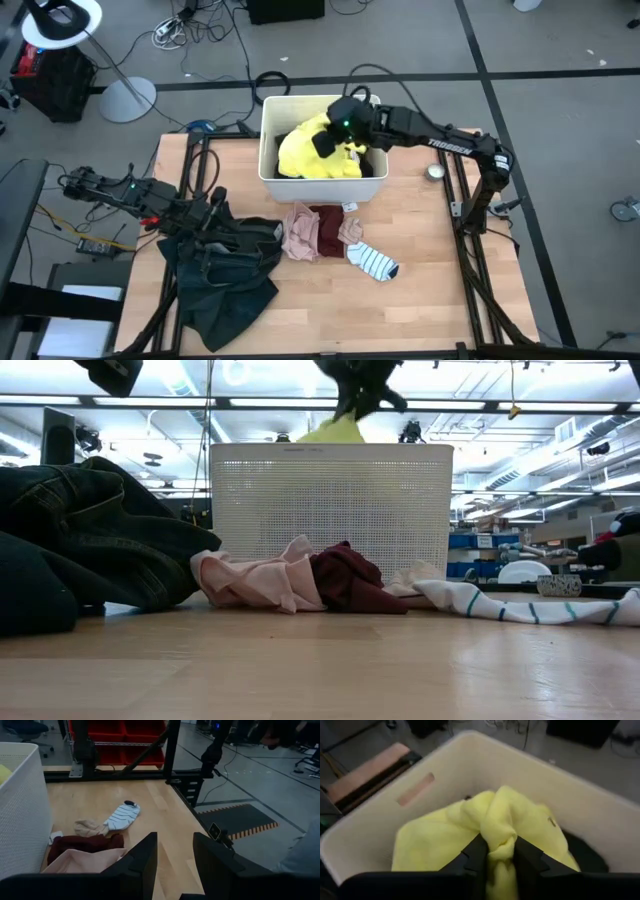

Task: Sort clothes
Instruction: Put the yellow shirt into the white bin

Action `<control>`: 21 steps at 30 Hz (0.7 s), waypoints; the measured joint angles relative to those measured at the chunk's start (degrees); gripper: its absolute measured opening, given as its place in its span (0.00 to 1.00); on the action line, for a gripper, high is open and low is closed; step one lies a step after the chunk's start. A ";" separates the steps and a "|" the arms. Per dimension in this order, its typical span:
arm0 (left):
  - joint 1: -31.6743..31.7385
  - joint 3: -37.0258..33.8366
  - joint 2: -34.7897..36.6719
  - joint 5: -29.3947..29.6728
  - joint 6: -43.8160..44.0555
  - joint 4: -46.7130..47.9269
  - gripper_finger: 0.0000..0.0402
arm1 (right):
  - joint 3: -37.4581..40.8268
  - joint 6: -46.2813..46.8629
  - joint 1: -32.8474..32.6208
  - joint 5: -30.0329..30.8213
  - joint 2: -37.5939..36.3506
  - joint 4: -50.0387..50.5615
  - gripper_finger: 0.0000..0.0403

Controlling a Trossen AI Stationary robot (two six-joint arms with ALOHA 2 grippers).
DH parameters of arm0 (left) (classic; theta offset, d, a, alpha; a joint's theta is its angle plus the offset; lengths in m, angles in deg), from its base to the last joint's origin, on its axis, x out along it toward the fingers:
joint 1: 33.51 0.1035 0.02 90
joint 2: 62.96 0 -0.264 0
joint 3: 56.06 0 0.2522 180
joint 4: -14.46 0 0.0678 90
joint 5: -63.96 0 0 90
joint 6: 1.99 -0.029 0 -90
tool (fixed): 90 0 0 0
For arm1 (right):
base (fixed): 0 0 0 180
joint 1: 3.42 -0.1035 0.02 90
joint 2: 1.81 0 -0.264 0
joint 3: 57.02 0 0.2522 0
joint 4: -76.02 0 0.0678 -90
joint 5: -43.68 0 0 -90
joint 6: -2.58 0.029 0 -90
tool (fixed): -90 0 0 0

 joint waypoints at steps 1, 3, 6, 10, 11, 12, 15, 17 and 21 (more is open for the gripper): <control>0.00 0.00 0.00 0.04 0.01 0.02 0.33 | 1.20 1.24 0.00 0.00 0.00 -0.22 0.17; 0.00 0.00 0.00 0.04 0.01 0.02 0.33 | 3.30 4.71 0.00 -0.35 0.00 -0.10 0.19; 0.00 0.00 -0.01 0.06 0.03 0.02 0.33 | 5.88 9.09 0.47 -3.25 0.00 0.03 0.22; 0.00 0.00 -0.02 0.17 0.05 -0.01 0.33 | 6.95 10.96 1.20 -7.40 0.02 0.98 0.28; 0.00 0.00 -0.02 0.17 0.05 -0.01 0.33 | 6.95 10.60 1.27 -7.71 0.02 0.97 0.30; 0.00 0.00 -0.02 0.17 0.05 -0.01 0.33 | 6.92 10.15 1.30 -7.77 0.02 1.00 0.31; 0.00 0.00 -0.02 0.17 0.07 -0.03 0.33 | 5.36 8.03 1.53 -7.98 0.01 1.99 0.35; 0.00 0.00 -0.02 0.23 0.07 -0.07 0.33 | 4.20 6.66 1.53 -7.98 -0.20 1.83 0.38; 0.00 0.00 -0.07 2.02 0.24 -2.50 0.33 | 1.63 3.27 1.53 -7.98 -0.34 2.13 0.42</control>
